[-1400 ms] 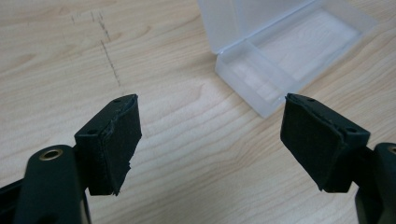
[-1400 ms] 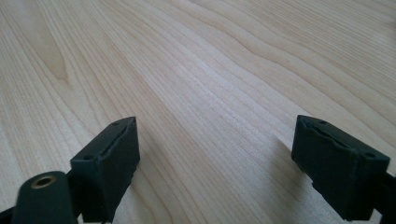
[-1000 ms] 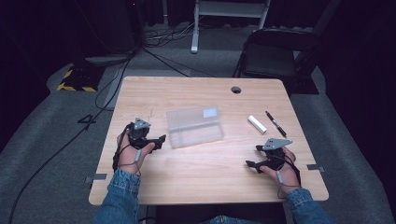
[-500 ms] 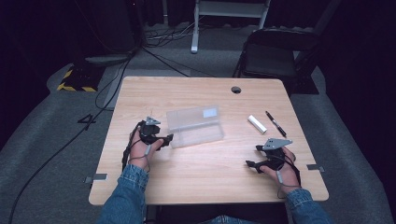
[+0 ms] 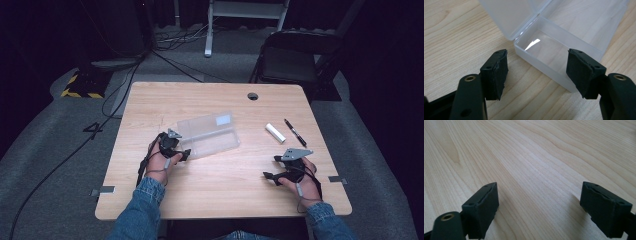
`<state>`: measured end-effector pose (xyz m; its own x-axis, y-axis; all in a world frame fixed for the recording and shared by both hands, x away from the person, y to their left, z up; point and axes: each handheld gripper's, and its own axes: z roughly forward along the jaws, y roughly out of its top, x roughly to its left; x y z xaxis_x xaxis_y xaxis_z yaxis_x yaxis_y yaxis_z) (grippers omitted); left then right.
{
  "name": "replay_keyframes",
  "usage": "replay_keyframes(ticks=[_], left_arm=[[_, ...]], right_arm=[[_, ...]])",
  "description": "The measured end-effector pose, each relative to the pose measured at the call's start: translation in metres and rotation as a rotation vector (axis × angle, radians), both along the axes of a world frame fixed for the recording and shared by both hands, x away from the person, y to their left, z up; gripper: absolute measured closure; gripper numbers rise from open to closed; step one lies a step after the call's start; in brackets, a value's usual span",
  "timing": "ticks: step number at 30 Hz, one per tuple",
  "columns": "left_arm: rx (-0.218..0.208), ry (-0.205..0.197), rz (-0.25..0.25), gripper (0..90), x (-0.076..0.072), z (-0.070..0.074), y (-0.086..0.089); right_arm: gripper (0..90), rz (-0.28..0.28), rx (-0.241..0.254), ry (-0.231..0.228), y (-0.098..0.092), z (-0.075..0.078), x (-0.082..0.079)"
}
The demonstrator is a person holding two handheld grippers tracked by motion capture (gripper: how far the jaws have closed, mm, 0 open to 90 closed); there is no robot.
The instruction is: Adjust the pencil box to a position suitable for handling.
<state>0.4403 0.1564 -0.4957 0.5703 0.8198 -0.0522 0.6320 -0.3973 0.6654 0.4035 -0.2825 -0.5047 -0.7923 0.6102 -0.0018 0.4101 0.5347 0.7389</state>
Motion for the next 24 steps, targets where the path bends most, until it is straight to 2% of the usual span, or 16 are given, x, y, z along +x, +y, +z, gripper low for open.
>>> replay_keyframes(ticks=[4,13,16,18,19,24], left_arm=[[-0.011,-0.011,-0.025,33.3,-0.001,-0.001,-0.002],[-0.056,-0.051,-0.029,32.9,-0.003,-0.007,-0.003],[-0.050,-0.055,-0.031,33.3,-0.003,-0.007,-0.003],[-0.055,-0.052,-0.032,33.2,-0.005,-0.007,-0.004],[-0.050,-0.052,-0.038,33.3,-0.007,-0.007,-0.005],[-0.051,-0.051,-0.067,33.3,-0.015,-0.007,-0.009]], right_arm=[[15.7,-0.004,-0.001,0.000,0.000,0.000,0.000],[15.7,-0.005,0.001,0.005,-0.002,0.000,0.000],[19.3,-0.027,0.007,0.007,-0.005,0.001,-0.002],[20.5,-0.066,0.029,0.056,-0.008,0.004,-0.002],[21.6,-0.066,0.037,0.076,-0.011,0.008,-0.003],[19.7,-0.090,0.078,0.026,-0.023,0.026,-0.007]])
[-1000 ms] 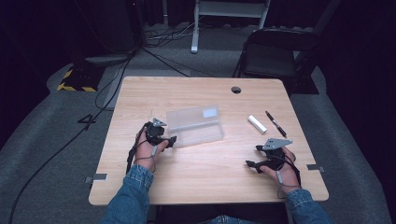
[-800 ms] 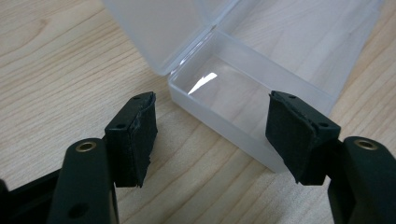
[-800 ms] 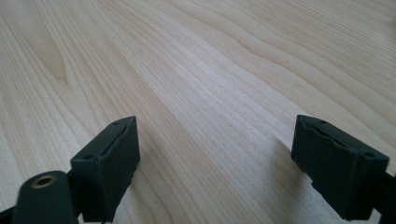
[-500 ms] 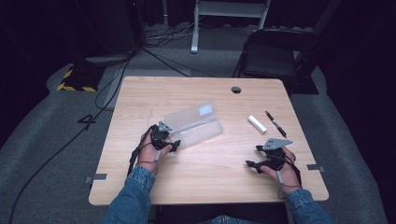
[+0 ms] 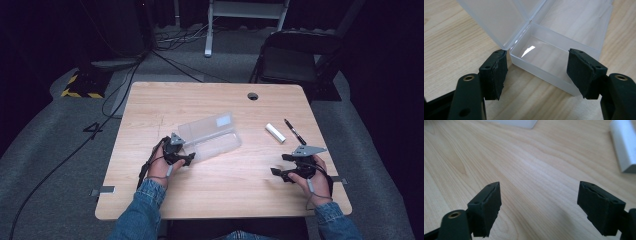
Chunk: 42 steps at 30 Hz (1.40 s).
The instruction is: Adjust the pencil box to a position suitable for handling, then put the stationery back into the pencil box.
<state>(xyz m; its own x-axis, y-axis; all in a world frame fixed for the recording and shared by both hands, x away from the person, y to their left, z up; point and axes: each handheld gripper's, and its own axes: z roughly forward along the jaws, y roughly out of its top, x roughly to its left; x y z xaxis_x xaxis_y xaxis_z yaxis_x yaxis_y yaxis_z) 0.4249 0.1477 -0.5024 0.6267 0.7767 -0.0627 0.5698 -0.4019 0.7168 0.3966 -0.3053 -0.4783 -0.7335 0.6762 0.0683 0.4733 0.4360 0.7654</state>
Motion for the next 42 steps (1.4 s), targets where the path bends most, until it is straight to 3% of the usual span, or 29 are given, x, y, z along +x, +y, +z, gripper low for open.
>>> replay_keyframes(ticks=[4,12,20,26,32,42], left_arm=[[0.003,-0.001,-0.032,33.3,-0.007,0.000,-0.005],[0.007,-0.007,-0.153,33.4,-0.030,0.000,-0.023],[0.004,-0.006,-0.326,33.5,-0.047,0.000,-0.036],[0.000,-0.006,-0.397,33.5,-0.054,0.000,-0.040],[-0.003,-0.003,-0.426,33.3,-0.063,0.000,-0.043],[0.002,-0.001,-0.418,29.8,-0.064,0.000,-0.043]], right_arm=[[19.5,-0.016,0.015,-0.010,-0.006,0.013,-0.004],[20.7,-0.009,0.036,-0.045,-0.011,0.037,-0.010],[20.9,-0.032,0.052,-0.061,-0.021,0.049,-0.015],[21.5,-0.043,0.026,-0.056,-0.021,0.053,-0.018],[21.7,-0.052,0.039,-0.056,-0.024,0.055,-0.020],[22.6,-0.073,0.037,-0.067,-0.029,0.053,-0.014]])
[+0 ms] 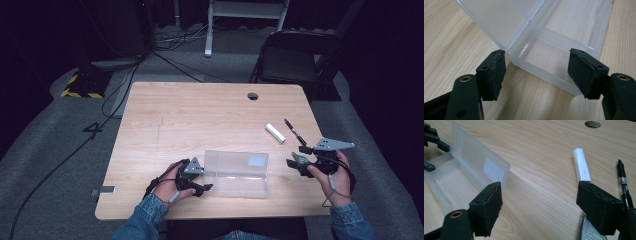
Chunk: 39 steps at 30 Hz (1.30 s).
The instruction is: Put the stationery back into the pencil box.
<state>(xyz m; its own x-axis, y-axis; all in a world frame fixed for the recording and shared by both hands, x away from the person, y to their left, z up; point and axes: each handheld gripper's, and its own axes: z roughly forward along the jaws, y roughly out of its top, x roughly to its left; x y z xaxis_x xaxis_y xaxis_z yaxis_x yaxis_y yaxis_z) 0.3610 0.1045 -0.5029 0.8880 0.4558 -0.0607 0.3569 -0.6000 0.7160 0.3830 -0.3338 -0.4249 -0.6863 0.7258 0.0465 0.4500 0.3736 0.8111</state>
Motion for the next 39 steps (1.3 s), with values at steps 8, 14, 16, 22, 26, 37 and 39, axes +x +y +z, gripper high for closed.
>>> replay_keyframes(ticks=[8,14,16,22,26,37,39], left_arm=[[0.035,-0.042,0.041,20.5,-0.001,0.004,0.001],[-0.045,-0.067,0.064,19.0,-0.003,0.015,0.008],[-0.077,-0.050,0.072,19.7,-0.004,0.019,0.013],[-0.095,-0.062,0.122,21.7,-0.009,0.028,0.028],[-0.080,-0.037,0.166,22.5,-0.012,0.024,0.038],[-0.003,0.044,0.420,24.3,-0.027,0.005,0.087],[-0.014,0.044,0.442,23.9,-0.031,0.003,0.093]], right_arm=[[22.0,-0.026,0.021,-0.002,-0.004,0.002,0.014],[26.0,-0.054,-0.008,-0.006,-0.006,0.007,0.027],[30.5,-0.087,-0.011,-0.002,-0.007,0.008,0.035],[45.3,-0.119,-0.033,0.027,-0.016,0.008,0.059],[50.2,-0.140,-0.051,0.054,-0.021,0.006,0.071],[57.2,-0.179,-0.089,0.159,-0.023,-0.005,0.117],[57.3,-0.176,-0.094,0.155,-0.022,-0.006,0.120]])
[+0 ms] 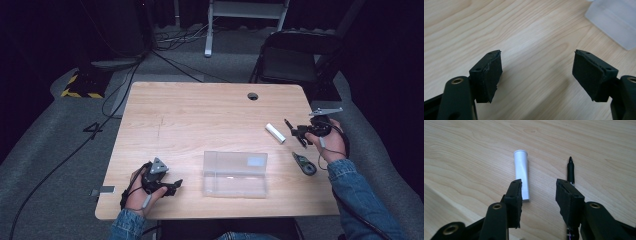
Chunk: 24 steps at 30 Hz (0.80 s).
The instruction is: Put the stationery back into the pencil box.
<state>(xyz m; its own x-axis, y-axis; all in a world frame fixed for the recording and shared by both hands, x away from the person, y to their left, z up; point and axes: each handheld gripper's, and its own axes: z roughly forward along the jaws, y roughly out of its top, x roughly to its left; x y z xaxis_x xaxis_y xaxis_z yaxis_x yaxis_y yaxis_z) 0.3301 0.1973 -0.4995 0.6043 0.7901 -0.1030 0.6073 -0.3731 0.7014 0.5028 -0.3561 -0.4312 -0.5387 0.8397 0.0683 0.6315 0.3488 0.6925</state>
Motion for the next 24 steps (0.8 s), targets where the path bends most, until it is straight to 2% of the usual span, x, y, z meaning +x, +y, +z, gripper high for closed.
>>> replay_keyframes(ticks=[1,2,3,4,8,10,12,19,24], left_arm=[[-0.006,-0.003,0.041,23.5,-0.006,-0.003,0.009],[-0.004,-0.017,0.065,23.4,-0.008,-0.004,0.014],[-0.004,-0.017,0.065,23.4,-0.008,-0.004,0.014],[0.000,-0.023,0.089,23.4,-0.011,-0.004,0.018],[0.051,-0.036,0.135,22.4,-0.015,-0.005,0.025],[0.075,-0.040,0.151,20.1,-0.016,-0.005,0.027],[0.069,-0.037,0.167,18.9,-0.017,-0.005,0.027],[0.072,-0.035,0.173,18.7,-0.018,-0.005,0.027],[0.067,-0.033,0.175,18.4,-0.018,-0.006,0.027]], right_arm=[[57.2,0.002,-0.018,-0.007,0.000,-0.005,0.010],[57.2,0.000,-0.018,-0.002,0.000,-0.006,0.013],[57.2,0.000,-0.018,-0.002,0.000,-0.006,0.013],[57.4,-0.011,-0.022,0.014,0.000,-0.008,0.017],[58.8,-0.041,-0.026,0.026,-0.001,-0.013,0.034],[61.1,-0.048,-0.047,0.044,-0.001,-0.017,0.043],[62.2,-0.051,-0.065,0.057,-0.001,-0.021,0.051],[66.0,-0.064,-0.117,0.094,-0.002,-0.033,0.070],[65.6,-0.066,-0.108,0.104,-0.001,-0.039,0.077]])
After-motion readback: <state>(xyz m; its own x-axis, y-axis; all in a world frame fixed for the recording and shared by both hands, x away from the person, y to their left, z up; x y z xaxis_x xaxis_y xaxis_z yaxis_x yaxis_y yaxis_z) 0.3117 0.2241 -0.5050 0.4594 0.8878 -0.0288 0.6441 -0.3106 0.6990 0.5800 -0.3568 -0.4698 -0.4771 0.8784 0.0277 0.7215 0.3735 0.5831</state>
